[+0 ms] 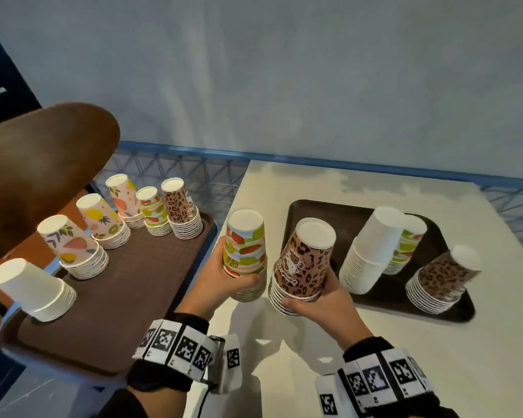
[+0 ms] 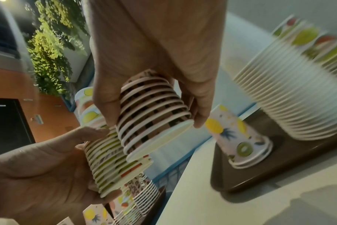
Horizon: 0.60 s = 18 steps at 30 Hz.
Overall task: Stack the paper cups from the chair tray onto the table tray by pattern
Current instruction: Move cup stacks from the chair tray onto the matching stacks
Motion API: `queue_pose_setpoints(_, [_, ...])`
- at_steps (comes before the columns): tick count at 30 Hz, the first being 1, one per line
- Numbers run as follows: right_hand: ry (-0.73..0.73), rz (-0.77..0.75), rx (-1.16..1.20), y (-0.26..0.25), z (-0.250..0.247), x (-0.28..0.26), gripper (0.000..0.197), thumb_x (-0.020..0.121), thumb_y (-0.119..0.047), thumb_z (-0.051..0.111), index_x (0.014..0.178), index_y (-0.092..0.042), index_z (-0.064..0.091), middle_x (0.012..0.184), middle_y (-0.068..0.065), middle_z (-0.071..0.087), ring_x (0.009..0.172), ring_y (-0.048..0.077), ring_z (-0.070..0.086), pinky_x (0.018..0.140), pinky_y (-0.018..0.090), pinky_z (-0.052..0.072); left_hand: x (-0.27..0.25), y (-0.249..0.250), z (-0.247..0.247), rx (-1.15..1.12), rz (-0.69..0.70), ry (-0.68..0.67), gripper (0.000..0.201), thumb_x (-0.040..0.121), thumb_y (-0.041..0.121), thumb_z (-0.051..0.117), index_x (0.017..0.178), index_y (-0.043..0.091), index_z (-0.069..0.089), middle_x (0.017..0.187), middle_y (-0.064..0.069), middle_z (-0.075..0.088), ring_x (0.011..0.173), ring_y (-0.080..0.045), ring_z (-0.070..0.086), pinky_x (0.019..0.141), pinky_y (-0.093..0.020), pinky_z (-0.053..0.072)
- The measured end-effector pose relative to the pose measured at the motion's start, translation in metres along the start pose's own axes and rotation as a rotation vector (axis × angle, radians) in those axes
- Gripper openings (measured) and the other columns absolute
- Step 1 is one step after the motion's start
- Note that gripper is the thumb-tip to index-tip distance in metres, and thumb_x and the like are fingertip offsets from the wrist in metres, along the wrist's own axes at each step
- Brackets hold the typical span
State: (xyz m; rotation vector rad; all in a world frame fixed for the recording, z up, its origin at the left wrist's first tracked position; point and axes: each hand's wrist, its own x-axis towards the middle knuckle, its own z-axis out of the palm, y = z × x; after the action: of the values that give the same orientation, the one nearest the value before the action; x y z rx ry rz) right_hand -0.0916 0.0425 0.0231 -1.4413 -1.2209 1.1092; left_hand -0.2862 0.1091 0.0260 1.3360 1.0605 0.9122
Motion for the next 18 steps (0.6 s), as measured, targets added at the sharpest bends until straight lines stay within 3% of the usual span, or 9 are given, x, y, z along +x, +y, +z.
queue_pose_setpoints(5, [0.073, -0.003, -0.013, 0.010, -0.064, -0.019, 0.062, 0.055, -0.005, 0.085, 0.094, -0.039, 0.051, 0.095, -0.025, 0.061, 0.081, -0.022, 0.059, 0.065, -0.003, 0.044, 0.000, 0.005, 0.062, 0.017, -0.003, -0.015, 0.076, 0.048, 0.026, 0.081, 0.118, 0.021, 0.052, 0.113, -0.002, 0.068, 0.105, -0.018, 0.065, 0.092, -0.037, 0.052])
queue_pose_setpoints(11, [0.206, 0.016, -0.062, 0.015, -0.112, -0.035, 0.065, 0.055, -0.006, 0.085, 0.094, -0.042, 0.048, 0.096, -0.024, 0.059, 0.079, -0.024, 0.056, 0.065, -0.004, 0.042, 0.005, 0.015, 0.109, 0.017, -0.010, -0.127, 0.077, 0.049, 0.026, 0.082, 0.120, 0.028, 0.051, 0.114, 0.005, 0.068, 0.104, -0.010, 0.065, 0.090, -0.032, 0.051])
queue_pose_setpoints(13, [0.265, 0.027, -0.087, 0.015, -0.119, -0.041, 0.066, 0.055, -0.008, 0.085, 0.095, -0.043, 0.047, 0.098, -0.020, 0.062, 0.083, -0.016, 0.060, 0.069, 0.000, 0.044, 0.010, 0.022, 0.117, 0.028, -0.008, -0.186, 0.078, 0.049, 0.027, 0.082, 0.121, 0.028, 0.051, 0.114, 0.006, 0.068, 0.104, -0.010, 0.065, 0.090, -0.030, 0.051])
queue_pose_setpoints(16, [0.359, 0.067, -0.098, 0.013, -0.128, -0.049, 0.066, 0.053, -0.012, 0.087, 0.098, -0.042, 0.047, 0.102, -0.012, 0.065, 0.094, 0.000, 0.060, 0.083, 0.018, 0.047, 0.017, 0.033, 0.127, 0.054, -0.003, -0.275, 0.082, 0.049, 0.029, 0.082, 0.124, 0.029, 0.048, 0.117, 0.005, 0.067, 0.108, -0.011, 0.064, 0.094, -0.033, 0.050])
queue_pose_setpoints(18, [0.402, 0.073, -0.101, 0.011, -0.134, -0.054, 0.070, 0.053, -0.012, 0.087, 0.105, -0.038, 0.047, 0.101, -0.011, 0.065, 0.094, 0.000, 0.060, 0.080, 0.015, 0.046, 0.020, 0.038, 0.133, 0.048, 0.005, -0.309, 0.083, 0.049, 0.030, 0.082, 0.125, 0.029, 0.047, 0.116, 0.006, 0.067, 0.107, -0.009, 0.064, 0.093, -0.030, 0.051])
